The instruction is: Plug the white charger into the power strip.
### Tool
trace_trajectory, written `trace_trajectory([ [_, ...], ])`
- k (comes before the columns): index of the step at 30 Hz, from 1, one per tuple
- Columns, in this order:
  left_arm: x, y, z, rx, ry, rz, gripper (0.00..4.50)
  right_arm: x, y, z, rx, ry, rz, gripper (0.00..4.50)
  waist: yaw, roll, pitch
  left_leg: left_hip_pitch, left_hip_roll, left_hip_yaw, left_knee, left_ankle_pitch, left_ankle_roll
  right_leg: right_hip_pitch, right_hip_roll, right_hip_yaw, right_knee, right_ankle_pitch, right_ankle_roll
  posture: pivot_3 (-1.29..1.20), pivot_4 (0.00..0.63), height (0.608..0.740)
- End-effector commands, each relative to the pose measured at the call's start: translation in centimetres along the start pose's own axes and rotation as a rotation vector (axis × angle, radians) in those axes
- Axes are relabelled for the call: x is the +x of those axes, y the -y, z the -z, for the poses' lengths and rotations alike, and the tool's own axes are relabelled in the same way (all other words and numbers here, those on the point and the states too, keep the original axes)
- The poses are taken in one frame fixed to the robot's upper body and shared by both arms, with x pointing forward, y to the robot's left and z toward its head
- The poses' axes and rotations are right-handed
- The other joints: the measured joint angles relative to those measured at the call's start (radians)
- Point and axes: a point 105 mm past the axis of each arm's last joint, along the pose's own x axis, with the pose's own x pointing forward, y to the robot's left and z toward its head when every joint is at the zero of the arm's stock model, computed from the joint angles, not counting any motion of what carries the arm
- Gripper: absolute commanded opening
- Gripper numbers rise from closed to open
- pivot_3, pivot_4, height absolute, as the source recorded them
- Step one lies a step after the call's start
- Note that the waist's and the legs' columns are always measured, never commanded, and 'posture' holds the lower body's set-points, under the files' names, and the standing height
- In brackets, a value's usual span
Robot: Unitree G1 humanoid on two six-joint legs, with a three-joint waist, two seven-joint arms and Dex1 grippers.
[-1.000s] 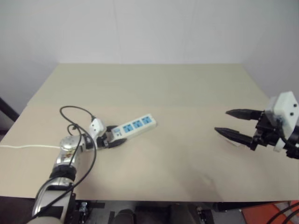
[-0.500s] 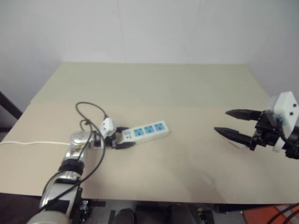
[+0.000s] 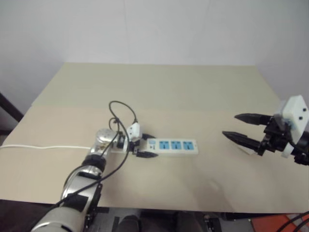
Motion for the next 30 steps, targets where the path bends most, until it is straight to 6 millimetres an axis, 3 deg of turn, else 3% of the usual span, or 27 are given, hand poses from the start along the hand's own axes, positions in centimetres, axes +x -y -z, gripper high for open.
trace_trajectory([
  [1, 1.0, 0.3, 0.0, 0.086, -0.043, 0.037, 3.3, -0.7, 0.9, -0.9, -0.047, 0.022, 0.065, 3.56, 0.0, 0.0, 0.0, 0.0, 0.0, 0.0, 0.0, 0.0, 0.0, 0.0, 0.0, 0.0, 0.0, 0.0, 0.0, 0.0, 0.15, 0.74],
  [8, 1.0, 0.5, 0.6, 0.065, -0.056, 0.027, 3.3, -0.8, 3.0, 0.6, -0.028, -0.121, 0.153, 3.56, 0.0, 0.0, 0.0, 0.0, -0.001, 0.0, 0.001, 0.0, 0.0, 0.001, -0.001, 0.0, 0.0, 0.0, 0.0, 0.0, 0.15, 0.74],
  [15, 1.1, 0.8, 0.8, 0.026, -0.057, 0.052, 3.3, -1.3, 6.6, 3.1, 0.17, -0.439, 0.203, 3.56, -0.003, 0.003, -0.002, 0.001, 0.0, 0.0, 0.002, 0.0, 0.0, 0.001, -0.001, 0.0, -0.003, 0.0, 0.0, 0.0, 0.15, 0.74],
  [21, 1.5, 0.9, 0.5, 0.007, -0.046, 0.074, 3.3, -0.2, 8.2, 5.0, 0.239, -0.617, 0.145, 3.56, -0.003, 0.005, -0.003, 0.0, 0.0, 0.0, 0.002, 0.0, 0.0, 0.0, -0.001, 0.0, -0.005, 0.0, 0.0, 0.0, 0.15, 0.74],
  [30, 1.4, 1.0, 0.6, 0.001, -0.058, 0.086, 3.3, 2.1, 9.2, 7.6, 0.133, -0.829, -0.008, 3.56, -0.002, 0.009, -0.005, -0.004, -0.001, 0.001, 0.002, 0.0, -0.001, -0.002, -0.002, -0.001, -0.012, 0.002, 0.003, 0.0, 0.15, 0.74],
])
